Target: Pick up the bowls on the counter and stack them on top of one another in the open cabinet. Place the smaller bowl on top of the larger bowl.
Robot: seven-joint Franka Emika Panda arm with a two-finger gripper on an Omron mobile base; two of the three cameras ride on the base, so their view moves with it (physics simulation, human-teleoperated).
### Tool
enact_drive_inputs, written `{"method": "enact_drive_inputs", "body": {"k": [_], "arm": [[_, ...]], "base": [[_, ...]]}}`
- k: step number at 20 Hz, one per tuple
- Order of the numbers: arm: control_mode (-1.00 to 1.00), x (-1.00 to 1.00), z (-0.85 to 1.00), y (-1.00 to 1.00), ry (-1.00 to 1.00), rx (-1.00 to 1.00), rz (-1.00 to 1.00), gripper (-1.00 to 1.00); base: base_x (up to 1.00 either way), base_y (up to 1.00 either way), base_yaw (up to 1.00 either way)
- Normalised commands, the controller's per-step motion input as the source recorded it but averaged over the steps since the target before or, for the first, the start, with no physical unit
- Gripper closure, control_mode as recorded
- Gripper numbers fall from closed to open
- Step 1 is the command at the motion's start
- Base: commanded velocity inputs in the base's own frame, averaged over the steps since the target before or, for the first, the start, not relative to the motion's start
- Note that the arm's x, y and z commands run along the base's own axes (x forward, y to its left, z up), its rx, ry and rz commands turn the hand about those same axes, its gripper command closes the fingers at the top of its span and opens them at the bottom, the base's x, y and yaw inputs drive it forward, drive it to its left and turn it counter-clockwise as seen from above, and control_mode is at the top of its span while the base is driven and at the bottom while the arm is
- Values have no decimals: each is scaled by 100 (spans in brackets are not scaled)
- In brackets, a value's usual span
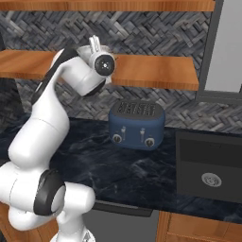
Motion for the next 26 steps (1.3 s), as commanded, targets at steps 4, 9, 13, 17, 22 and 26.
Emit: {"method": "enact_drive_inputs", "body": {"k": [4,9,13,17,22,26], "arm": [[-100,-1,46,-11,0,1,-9,-100],[-100,-20,36,-37,9,0,-14,-100],[-100,-48,17,-51,12,-1,-13,-100],[-100,-79,0,-37,15,-5,-4,-100],[-100,-99,0,-2,8,-10,3,-100],[-100,-100,0,24,3,-12,8,-100]], "base": [[0,0,0],[0,0,0],[0,0,0],[0,0,0],[0,0,0],[0,0,0]]}}
